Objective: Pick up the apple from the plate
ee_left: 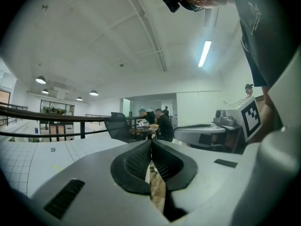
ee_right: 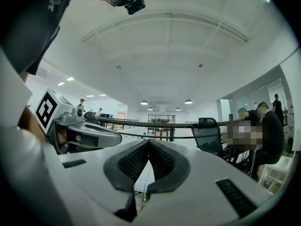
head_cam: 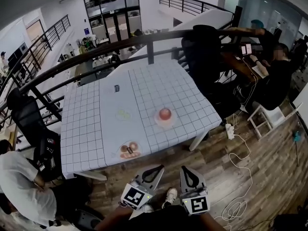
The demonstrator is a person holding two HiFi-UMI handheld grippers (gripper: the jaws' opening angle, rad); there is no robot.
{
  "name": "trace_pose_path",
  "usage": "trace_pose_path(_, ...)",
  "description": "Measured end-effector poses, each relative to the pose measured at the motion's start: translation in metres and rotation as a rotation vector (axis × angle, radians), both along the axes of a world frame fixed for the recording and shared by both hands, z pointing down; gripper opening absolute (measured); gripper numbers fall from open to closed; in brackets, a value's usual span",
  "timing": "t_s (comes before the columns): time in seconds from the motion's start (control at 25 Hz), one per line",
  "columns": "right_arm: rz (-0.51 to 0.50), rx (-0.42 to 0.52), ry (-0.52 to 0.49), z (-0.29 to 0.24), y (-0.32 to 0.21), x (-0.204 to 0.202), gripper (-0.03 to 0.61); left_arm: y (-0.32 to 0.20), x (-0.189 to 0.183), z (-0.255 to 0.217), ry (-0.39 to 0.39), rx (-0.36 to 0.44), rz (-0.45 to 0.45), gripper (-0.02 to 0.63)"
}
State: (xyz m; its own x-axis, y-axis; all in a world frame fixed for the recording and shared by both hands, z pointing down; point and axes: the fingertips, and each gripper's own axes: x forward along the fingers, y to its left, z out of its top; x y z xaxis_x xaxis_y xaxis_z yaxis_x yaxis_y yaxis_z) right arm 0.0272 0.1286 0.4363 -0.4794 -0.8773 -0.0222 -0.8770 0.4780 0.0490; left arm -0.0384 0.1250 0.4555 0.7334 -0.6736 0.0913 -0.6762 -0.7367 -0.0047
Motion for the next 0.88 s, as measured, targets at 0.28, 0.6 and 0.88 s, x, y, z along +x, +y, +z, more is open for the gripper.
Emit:
trace_pose_path(0.28, 0.008, 0.006, -0.024, 0.000, -0.049, 0.037, 0.023, -0.042, 0.036, 0.005, -0.038, -0.026, -0.018, 0.021)
trace_pose_path(0.6, -0.015, 0.006, -0.081, -0.001, -0.076, 0.052, 0.023, -0.068, 0.049, 0.011, -0.045, -0.064, -0.053, 0.021)
trace_pose_path(0.88, -0.002, 0.005, -0.071, 0.005, -0.101, 0.054, 0.023, -0.097, 0.043, 0.011, -0.020, -0.075, -0.070, 0.021)
